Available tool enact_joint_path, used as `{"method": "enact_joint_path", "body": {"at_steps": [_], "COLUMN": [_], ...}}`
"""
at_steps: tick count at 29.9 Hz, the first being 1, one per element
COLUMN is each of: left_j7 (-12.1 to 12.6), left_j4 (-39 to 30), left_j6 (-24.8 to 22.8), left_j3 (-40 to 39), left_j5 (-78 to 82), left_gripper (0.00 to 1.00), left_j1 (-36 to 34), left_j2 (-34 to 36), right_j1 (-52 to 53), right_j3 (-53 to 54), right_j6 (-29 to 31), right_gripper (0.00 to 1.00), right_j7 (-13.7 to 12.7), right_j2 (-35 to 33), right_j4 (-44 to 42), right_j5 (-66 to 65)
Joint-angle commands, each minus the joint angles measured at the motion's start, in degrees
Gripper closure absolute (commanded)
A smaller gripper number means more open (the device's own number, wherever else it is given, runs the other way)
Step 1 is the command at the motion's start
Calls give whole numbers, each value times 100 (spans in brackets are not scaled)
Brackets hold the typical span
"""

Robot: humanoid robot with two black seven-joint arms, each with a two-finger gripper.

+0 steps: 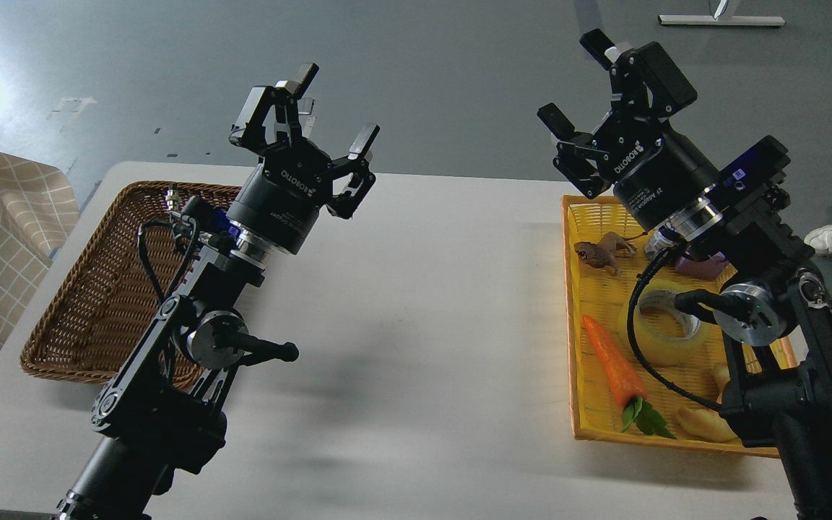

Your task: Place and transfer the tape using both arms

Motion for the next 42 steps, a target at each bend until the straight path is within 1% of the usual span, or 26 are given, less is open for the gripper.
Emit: {"method": "enact_joint_path", "body": {"at_steps": [1,4,42], "left_j7": [0,26,8], "left_j4": [-1,-1,16], "left_j6": [5,22,40], "left_j3": [9,18,27], "left_j5": [5,5,5], "left_gripper": [2,2,2], "left_j1": [-13,-31,13], "left_j2": [-6,-6,-6], "right_j1": [-8,-17,-61], "right_j3": [-1,-10,-36], "right_j6": [0,0,0], "right_gripper": [0,0,0], "right_j7": [-9,-9,0], "right_j2": [0,0,0], "right_j4": [44,61,61], "right_j5": [-2,7,7]}}
